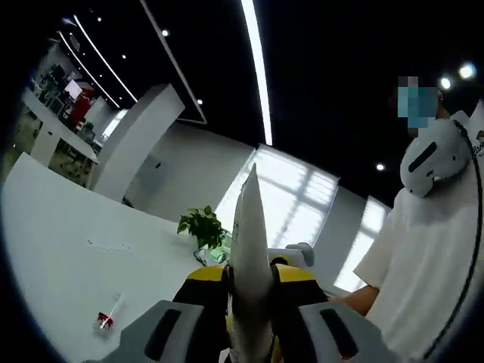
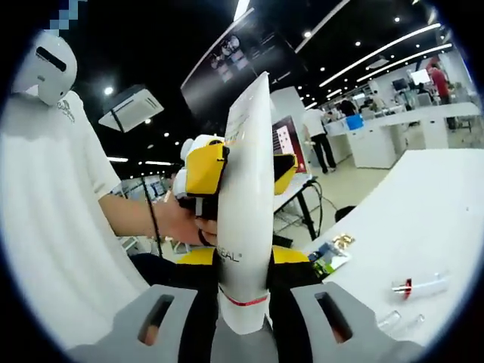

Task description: Arrange the skincare products in the storage area until every visible bottle or jar stands upright without overlapping.

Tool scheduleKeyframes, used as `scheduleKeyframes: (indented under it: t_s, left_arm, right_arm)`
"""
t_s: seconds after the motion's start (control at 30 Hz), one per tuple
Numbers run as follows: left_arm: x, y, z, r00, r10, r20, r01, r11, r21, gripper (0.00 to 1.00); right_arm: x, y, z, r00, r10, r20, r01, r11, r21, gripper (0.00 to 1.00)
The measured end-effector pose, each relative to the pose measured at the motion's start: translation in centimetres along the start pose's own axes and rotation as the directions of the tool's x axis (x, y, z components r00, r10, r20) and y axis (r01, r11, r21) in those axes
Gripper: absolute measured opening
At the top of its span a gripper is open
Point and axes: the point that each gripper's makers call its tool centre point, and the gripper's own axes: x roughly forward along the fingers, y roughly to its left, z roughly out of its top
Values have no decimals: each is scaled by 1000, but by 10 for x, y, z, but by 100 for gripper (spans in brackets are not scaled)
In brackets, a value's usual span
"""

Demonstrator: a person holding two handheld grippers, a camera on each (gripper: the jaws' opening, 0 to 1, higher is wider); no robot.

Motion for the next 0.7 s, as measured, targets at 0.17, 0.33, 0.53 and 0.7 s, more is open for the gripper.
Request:
scheduleKeyframes:
  t_s: [0.17, 0.33, 0.53, 0.7]
  left_arm:
    - [-2, -5, -11, 999, -13, -49, 13, 1000, 8, 26]
    - [-5, -6, -19, 997, -29, -75, 28, 999, -16, 25]
    - [-6, -9, -17, 996, -37, -78, 35, 999, -25, 24]
    - [-2, -4, -20, 997, 4, -73, -5, 1000, -20, 21]
  right_arm:
    - [0, 4, 0, 1000, 24, 3, -24, 1000, 2, 22]
    - [0, 9, 3, 998, 57, 6, -57, 998, 4, 22]
    - [-1, 13, 6, 997, 80, 10, -81, 997, 18, 22]
    - [-4, 9, 3, 998, 61, 1, -61, 998, 32, 23]
